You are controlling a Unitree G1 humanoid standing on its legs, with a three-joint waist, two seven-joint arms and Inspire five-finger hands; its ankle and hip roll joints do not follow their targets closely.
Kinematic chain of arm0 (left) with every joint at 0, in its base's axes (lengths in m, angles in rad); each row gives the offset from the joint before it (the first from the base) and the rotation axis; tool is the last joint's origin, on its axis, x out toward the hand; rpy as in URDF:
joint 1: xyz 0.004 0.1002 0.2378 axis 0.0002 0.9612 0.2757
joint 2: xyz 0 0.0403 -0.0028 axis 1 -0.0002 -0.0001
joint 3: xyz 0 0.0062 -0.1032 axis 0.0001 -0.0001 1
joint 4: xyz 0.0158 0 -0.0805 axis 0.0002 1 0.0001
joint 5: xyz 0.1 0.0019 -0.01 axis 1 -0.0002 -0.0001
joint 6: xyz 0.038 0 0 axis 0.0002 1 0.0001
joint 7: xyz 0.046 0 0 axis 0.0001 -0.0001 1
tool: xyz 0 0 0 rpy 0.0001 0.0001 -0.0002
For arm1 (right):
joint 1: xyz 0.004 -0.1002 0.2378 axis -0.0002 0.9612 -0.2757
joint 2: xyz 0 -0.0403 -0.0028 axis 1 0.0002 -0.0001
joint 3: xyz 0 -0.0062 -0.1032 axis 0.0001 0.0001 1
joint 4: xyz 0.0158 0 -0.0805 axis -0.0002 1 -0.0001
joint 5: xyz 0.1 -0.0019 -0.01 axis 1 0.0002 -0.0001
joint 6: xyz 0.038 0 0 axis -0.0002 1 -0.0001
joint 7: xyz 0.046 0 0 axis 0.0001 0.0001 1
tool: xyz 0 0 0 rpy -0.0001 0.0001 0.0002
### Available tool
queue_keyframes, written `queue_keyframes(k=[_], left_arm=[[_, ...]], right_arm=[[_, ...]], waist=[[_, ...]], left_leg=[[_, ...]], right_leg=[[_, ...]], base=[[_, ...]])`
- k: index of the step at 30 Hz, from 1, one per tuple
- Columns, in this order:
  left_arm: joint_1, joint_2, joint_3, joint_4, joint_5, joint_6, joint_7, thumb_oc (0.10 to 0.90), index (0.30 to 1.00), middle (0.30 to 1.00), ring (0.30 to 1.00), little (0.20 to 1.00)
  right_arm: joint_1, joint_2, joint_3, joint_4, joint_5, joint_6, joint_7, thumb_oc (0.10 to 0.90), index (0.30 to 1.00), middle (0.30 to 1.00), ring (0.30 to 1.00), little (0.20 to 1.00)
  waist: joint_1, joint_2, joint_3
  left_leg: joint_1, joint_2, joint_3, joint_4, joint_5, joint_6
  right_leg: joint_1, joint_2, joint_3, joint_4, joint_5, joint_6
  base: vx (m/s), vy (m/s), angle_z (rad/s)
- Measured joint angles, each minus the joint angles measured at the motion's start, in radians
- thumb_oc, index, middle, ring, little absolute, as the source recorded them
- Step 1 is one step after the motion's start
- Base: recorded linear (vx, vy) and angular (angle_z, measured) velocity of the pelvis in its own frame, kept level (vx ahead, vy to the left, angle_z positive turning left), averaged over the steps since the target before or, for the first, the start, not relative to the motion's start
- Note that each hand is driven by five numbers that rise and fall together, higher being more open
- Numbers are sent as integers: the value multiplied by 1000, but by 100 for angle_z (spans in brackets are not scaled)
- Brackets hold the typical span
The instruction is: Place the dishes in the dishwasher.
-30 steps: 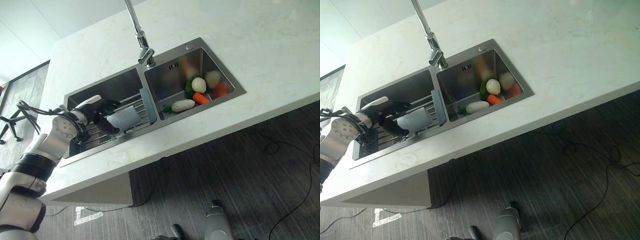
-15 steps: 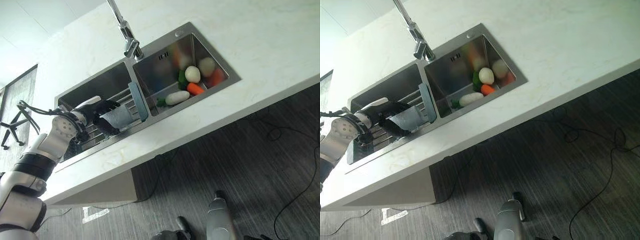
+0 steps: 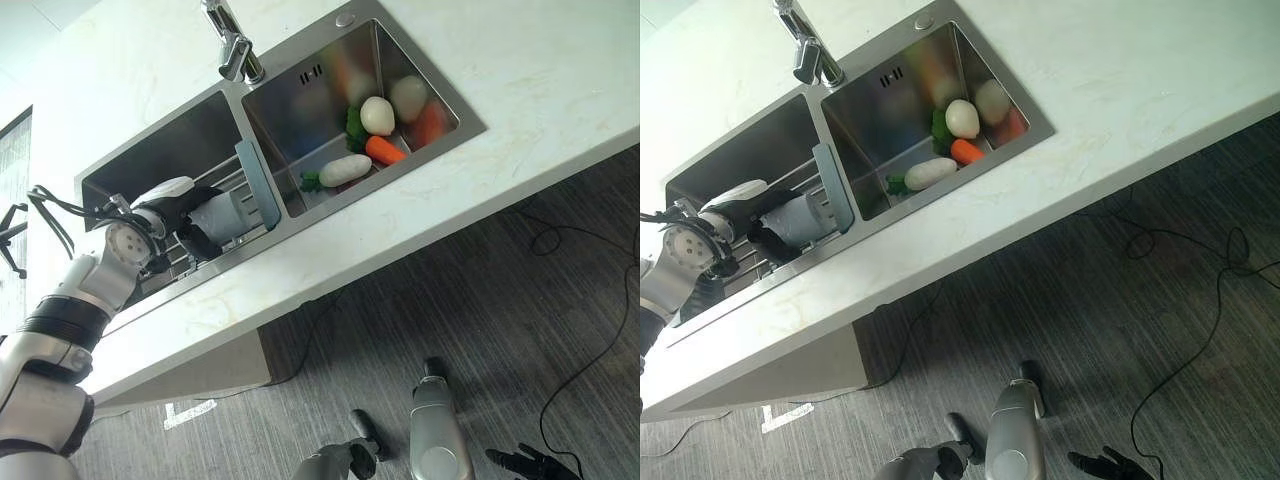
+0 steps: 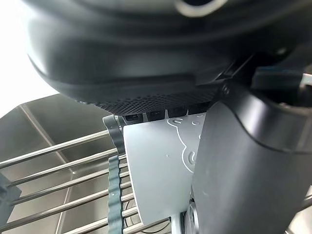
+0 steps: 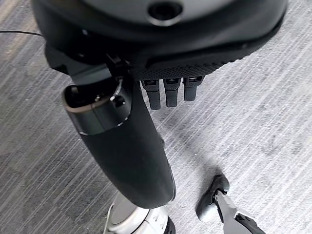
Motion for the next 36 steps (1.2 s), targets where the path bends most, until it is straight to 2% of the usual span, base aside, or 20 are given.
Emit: queue_keyframes(k=[11, 12, 13, 22, 27, 31, 36], left_arm=[[-34, 0, -20, 32, 3, 11, -9, 800, 900, 900, 900, 900], [-35, 0, -20, 33, 3, 12, -12, 449, 373, 373, 373, 373], [-36, 0, -20, 37, 3, 11, -13, 400, 300, 300, 300, 300], [-47, 0, -33, 59, 31, -21, 24, 400, 300, 300, 300, 300], [-45, 1, -30, 55, 29, -25, 50, 400, 300, 300, 300, 300], [-46, 3, -7, 18, 27, -40, 119, 400, 300, 300, 300, 300], [-46, 44, -7, -72, -10, -71, 193, 400, 300, 300, 300, 300]], right_arm=[[-24, -3, 20, -2, 16, 2, -3, 800, 900, 900, 900, 900], [-26, -3, 25, -2, 16, 1, -3, 800, 900, 900, 900, 900], [-28, -3, 25, -3, 16, 1, -3, 800, 900, 900, 900, 900], [-31, -2, 27, -24, 16, 0, -11, 800, 900, 900, 900, 900], [-30, -2, 25, 12, 15, -8, -16, 800, 900, 900, 900, 900], [-32, -1, 25, 43, 14, -28, -17, 800, 900, 900, 900, 900], [-31, -1, 23, 84, 14, -43, -16, 800, 900, 900, 900, 900]], waist=[[0, -3, 2], [0, -3, 2], [0, -3, 2], [3, -2, 2], [9, -3, 1], [38, -2, -5], [83, -4, -66]], left_leg=[[-12, 0, -2, 1, 0, 0], [-12, 0, -2, 1, 0, 0], [-12, 0, -2, 1, 0, 0], [-11, 1, -2, 0, 1, 1], [33, 9, -13, -8, 1, 0], [51, 9, -23, -7, 2, 0], [38, 11, -51, -2, 4, 0]], right_leg=[[-11, -1, -2, 1, 0, 0], [-11, -1, -2, 0, 0, 0], [-11, -1, -2, 0, 0, 0], [-8, -3, -9, 3, 1, -1], [50, -3, -28, -13, 1, -2], [77, -7, -38, -17, 0, -1], [84, -16, -68, -17, -4, -4]], base=[[-34, -7, 0], [0, 0, 0], [0, 0, 0], [-16, 1, 1], [27, -9, 6], [32, -13, 8], [16, 10, 19]])
